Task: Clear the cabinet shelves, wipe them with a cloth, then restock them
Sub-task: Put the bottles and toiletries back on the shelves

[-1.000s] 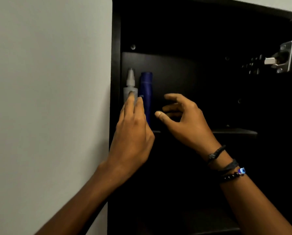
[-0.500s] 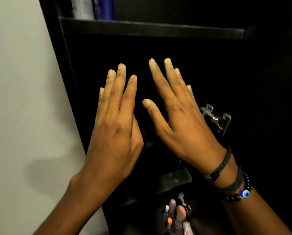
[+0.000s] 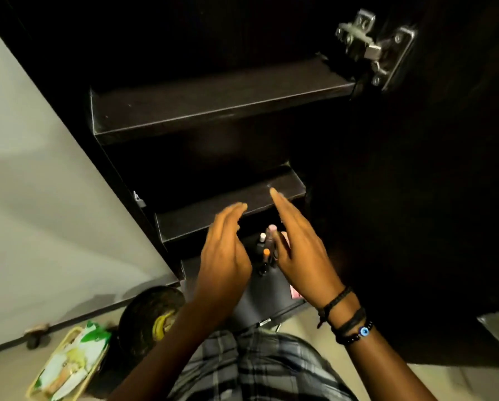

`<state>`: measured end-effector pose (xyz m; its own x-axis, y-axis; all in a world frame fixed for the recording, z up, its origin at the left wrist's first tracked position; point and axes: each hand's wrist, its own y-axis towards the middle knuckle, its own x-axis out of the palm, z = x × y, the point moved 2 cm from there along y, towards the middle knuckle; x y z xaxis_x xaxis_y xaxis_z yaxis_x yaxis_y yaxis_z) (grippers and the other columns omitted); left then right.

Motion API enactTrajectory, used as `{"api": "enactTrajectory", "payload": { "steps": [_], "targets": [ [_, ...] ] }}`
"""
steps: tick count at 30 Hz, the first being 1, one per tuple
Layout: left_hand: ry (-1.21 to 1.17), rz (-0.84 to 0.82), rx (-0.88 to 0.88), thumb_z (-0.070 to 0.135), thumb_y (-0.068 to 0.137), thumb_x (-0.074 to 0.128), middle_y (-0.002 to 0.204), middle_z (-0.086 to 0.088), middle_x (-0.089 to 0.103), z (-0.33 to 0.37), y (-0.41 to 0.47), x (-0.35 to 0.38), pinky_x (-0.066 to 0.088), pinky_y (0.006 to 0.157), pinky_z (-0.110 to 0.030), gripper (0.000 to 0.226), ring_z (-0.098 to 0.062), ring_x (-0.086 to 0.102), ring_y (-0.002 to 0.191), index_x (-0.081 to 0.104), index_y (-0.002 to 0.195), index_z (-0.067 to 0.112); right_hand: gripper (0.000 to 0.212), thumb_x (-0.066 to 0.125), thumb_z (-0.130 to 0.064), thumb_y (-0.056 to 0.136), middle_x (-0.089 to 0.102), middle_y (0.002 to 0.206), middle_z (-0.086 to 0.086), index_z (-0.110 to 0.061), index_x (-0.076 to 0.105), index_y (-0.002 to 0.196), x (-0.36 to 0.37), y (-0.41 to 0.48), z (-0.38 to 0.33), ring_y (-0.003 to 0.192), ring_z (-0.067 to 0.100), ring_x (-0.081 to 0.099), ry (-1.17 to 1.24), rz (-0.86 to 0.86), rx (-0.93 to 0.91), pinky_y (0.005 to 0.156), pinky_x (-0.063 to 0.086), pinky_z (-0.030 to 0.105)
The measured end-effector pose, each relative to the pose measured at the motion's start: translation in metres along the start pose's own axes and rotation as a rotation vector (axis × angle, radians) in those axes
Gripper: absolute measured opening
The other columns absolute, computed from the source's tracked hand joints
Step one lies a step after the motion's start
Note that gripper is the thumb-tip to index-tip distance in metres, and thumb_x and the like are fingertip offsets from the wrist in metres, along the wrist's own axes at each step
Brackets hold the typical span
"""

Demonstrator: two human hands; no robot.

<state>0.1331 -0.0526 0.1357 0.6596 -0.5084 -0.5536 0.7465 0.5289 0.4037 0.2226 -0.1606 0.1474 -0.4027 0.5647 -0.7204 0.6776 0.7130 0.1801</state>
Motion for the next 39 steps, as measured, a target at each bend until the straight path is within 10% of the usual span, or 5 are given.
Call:
{"api": "enactTrajectory", "payload": {
  "steps": [4,13,25,39],
  "targets": [
    [-0.018,-0.173,-0.141,0.002,0.081,0.036,0.123,-0.012,0.054,-0.028,-0.020,0.028,0.033,0.086,-0.010,0.050,-0.009,0.050,0.096,0.048,0.130,0.008,0.060,0.052,-0.005,0.093,0.041,0.148,-0.007,-0.027,0.032,0.146,0.019,-0.028,0.057,0.135,0.008,0.040,0.039,0.009,0.190,0.111,0.037,0.027],
    [0.113,-0.526,-0.248,0.038,0.085,0.029,0.130,-0.022,0.052,-0.071,-0.040,0.072,0.038,0.096,-0.032,0.062,-0.036,0.054,0.115,0.047,0.131,0.000,0.068,0.066,-0.005,0.081,0.048,0.143,0.001,-0.019,0.039,0.142,0.058,-0.051,0.130,0.128,0.022,0.050,0.007,-0.160,0.463,0.107,0.041,0.036],
    [0.289,-0.862,-0.212,0.019,0.092,0.038,0.153,-0.014,0.025,-0.140,-0.028,0.153,0.021,0.117,-0.040,0.058,-0.028,0.022,0.143,0.019,0.147,0.011,0.026,0.052,-0.007,0.087,0.049,0.130,0.010,-0.011,0.057,0.113,0.090,0.014,0.154,0.104,0.036,0.058,-0.186,-0.412,0.271,0.083,0.045,0.039],
    [0.354,-0.945,-0.316,0.021,0.093,0.048,0.156,-0.008,0.016,-0.161,-0.015,0.205,0.040,0.102,-0.044,0.057,-0.032,0.042,0.130,0.027,0.146,0.019,0.037,0.050,-0.007,0.088,0.053,0.122,0.014,-0.008,0.050,0.125,0.143,0.019,0.215,0.096,0.027,0.063,-0.349,-0.537,0.171,0.082,0.052,0.042]
  ]
}}
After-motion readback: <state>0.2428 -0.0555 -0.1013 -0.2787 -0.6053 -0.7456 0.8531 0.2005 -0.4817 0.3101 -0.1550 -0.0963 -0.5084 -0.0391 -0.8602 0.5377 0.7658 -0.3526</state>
